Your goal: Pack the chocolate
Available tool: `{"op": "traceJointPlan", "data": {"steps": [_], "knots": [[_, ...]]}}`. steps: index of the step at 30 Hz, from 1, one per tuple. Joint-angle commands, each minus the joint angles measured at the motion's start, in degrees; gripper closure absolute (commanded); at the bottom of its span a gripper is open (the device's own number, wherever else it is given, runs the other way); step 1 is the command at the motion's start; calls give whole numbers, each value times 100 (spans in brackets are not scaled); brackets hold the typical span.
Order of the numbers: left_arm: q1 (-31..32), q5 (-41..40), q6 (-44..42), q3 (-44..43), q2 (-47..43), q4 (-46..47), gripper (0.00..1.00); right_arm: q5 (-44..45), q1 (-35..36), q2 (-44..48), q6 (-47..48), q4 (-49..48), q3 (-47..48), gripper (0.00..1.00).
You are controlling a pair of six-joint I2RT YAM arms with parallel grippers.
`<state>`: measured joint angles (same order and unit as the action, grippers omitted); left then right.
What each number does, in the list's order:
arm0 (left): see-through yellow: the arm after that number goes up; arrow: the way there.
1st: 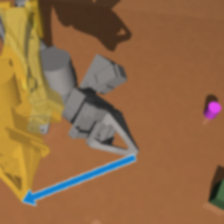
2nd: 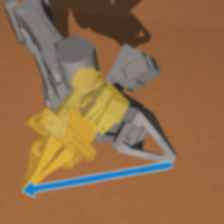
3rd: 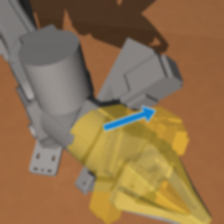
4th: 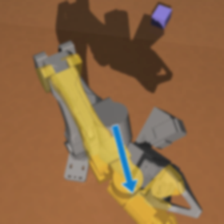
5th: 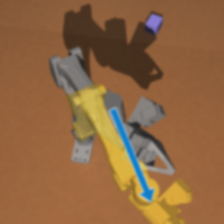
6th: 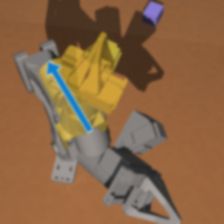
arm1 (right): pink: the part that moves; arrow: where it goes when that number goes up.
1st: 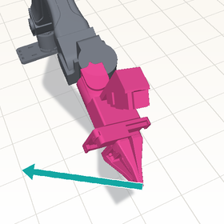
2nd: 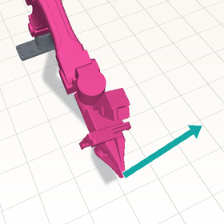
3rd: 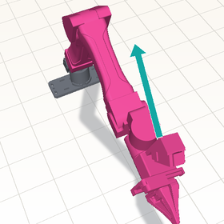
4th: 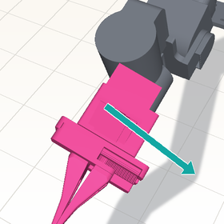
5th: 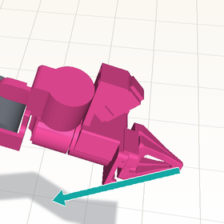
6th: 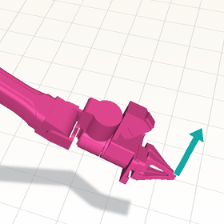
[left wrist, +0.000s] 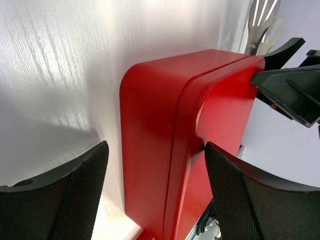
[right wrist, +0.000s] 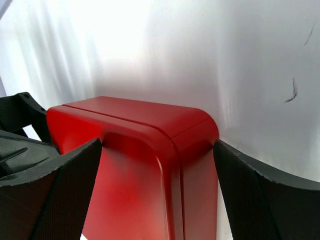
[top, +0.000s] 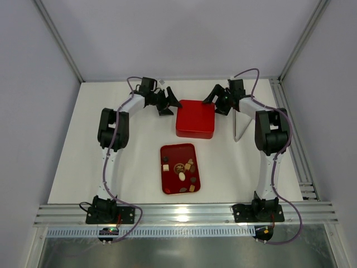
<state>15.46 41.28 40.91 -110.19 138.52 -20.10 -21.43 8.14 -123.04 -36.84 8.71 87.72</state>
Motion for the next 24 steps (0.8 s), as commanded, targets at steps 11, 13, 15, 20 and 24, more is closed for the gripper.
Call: {"op": "traceJointPlan", "data": {"steps": [11, 13, 15, 20, 24], "knots": [[0, -673, 462, -248, 228, -20, 28, 157, -67, -325, -157, -19, 8, 15], [18, -744, 410, -257, 220, -117, 28, 209, -67, -326, -113, 69, -18, 16], [18, -875, 366, -248, 228, -266, 30, 271, -67, -299, -113, 87, -71, 19], [62, -1078, 304, -284, 281, -547, 34, 271, -67, -308, -174, 87, -185, 25], [88, -1209, 260, -275, 325, -679, 36, 289, -32, -282, -209, -9, -352, 28]]}}
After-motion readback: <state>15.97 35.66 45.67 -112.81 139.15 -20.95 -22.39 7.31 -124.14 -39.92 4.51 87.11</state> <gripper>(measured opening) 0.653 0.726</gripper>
